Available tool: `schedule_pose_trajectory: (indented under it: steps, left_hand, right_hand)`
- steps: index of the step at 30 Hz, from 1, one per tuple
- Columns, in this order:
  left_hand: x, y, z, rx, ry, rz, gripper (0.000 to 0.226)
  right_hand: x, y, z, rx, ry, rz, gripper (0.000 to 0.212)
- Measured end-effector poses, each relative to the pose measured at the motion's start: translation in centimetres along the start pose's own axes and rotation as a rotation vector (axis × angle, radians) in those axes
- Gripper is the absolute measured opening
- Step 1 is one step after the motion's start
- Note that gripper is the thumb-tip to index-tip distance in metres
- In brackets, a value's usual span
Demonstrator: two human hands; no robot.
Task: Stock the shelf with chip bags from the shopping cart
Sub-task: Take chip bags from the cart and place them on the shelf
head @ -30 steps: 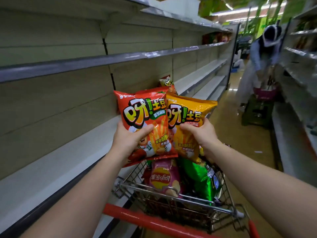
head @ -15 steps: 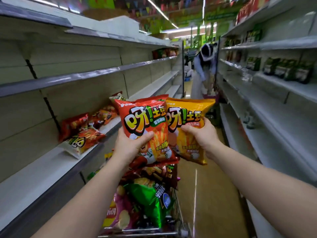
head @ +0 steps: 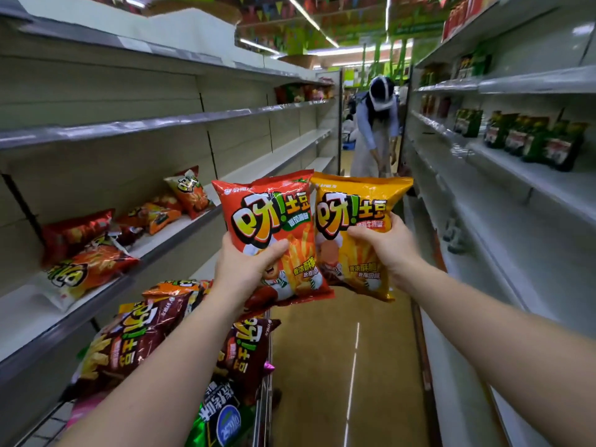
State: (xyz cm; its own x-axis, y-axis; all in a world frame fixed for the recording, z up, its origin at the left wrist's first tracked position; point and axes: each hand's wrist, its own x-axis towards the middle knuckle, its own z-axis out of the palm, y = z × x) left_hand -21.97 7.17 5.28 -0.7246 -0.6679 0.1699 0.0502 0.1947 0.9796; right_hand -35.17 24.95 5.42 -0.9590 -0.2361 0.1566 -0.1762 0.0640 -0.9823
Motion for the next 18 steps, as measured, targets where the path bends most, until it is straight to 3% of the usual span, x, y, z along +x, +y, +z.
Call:
schedule_pose_trajectory:
  steps: [13,18]
  left_hand:
    - [11.5,-1.8,6.2,-0.006,0.067,-0.016,0.069]
    - [20.1,-2.7,9.3,-0.024,0.064,0.004,0.076]
  right_hand:
    - [13.0,2.5,0.6,-0.013,-0.062,-0.022,0.071]
    - [21.9,2.5,2.0,-0.015,-0.069,-0.058,0.070]
